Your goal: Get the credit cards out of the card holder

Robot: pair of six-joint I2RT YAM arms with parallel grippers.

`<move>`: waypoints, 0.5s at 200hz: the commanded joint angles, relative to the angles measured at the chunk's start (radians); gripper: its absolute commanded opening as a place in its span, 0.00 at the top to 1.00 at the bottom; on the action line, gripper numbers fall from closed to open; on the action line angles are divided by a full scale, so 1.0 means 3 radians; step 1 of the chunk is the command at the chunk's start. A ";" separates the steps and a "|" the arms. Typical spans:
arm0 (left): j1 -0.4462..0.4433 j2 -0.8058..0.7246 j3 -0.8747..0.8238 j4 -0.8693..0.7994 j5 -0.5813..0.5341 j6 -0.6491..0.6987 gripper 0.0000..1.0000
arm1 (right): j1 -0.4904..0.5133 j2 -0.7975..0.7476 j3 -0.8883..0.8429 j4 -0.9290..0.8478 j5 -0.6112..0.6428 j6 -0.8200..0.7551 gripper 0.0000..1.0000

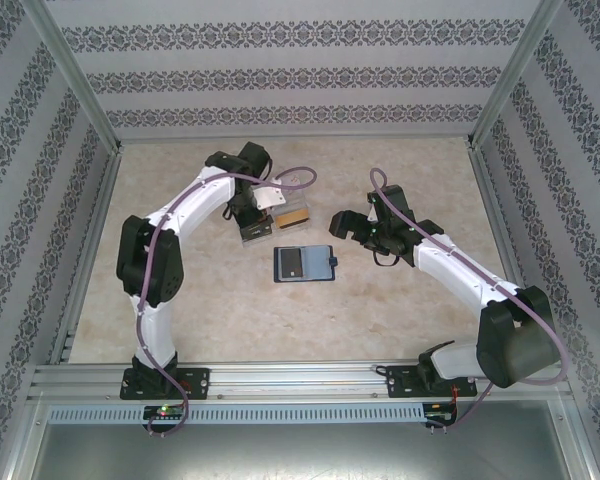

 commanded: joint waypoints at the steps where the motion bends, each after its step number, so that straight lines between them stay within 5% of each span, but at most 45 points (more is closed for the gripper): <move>1: 0.0044 0.0134 0.0195 -0.0201 -0.0116 0.0163 1.00 | 0.0004 0.0039 0.0042 -0.0060 0.0003 0.0048 0.02; 100: 0.0047 0.0452 0.0354 -0.0366 -0.0449 0.0143 0.98 | 0.0015 0.0144 0.0030 0.0011 0.0001 0.0110 0.02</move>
